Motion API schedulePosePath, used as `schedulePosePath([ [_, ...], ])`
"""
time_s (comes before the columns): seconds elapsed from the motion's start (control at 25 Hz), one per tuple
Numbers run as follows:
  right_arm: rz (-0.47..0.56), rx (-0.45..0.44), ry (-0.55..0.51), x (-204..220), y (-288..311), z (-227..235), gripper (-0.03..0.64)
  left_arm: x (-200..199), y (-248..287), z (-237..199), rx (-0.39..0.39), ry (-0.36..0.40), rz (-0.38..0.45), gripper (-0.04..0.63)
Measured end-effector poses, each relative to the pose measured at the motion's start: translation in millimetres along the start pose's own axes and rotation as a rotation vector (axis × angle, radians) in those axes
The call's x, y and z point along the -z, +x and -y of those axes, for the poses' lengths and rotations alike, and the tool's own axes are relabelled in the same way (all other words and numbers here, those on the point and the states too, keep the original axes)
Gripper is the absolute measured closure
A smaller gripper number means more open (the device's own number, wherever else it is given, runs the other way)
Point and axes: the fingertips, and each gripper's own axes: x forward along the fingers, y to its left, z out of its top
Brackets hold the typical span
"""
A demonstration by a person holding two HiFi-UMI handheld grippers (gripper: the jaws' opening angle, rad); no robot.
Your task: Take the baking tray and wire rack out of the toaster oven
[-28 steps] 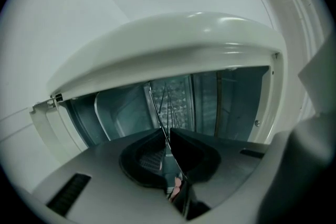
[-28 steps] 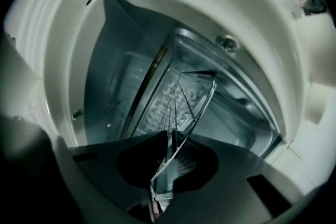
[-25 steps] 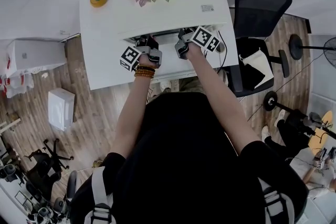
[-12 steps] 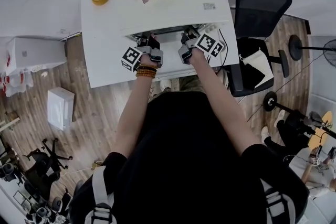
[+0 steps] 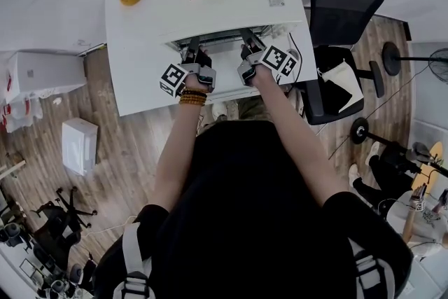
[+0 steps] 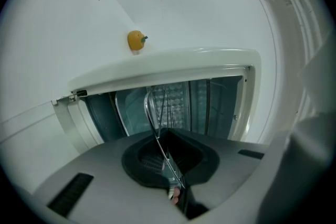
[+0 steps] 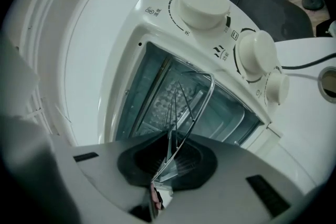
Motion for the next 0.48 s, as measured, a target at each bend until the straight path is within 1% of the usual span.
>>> schedulePosePath([
  [0.24, 0.008, -0.003, 0.001, 5.3, -10.3, -2.1, 0.572, 4.3, -10.5, 1.0, 0.005, 0.004, -0.010, 0.571],
  [0.48, 0.014, -0.007, 0.001, 10.2, -20.2, -3.8, 0.572, 9.8, -20.5, 3.3, 0.010, -0.009, -0.016, 0.571],
])
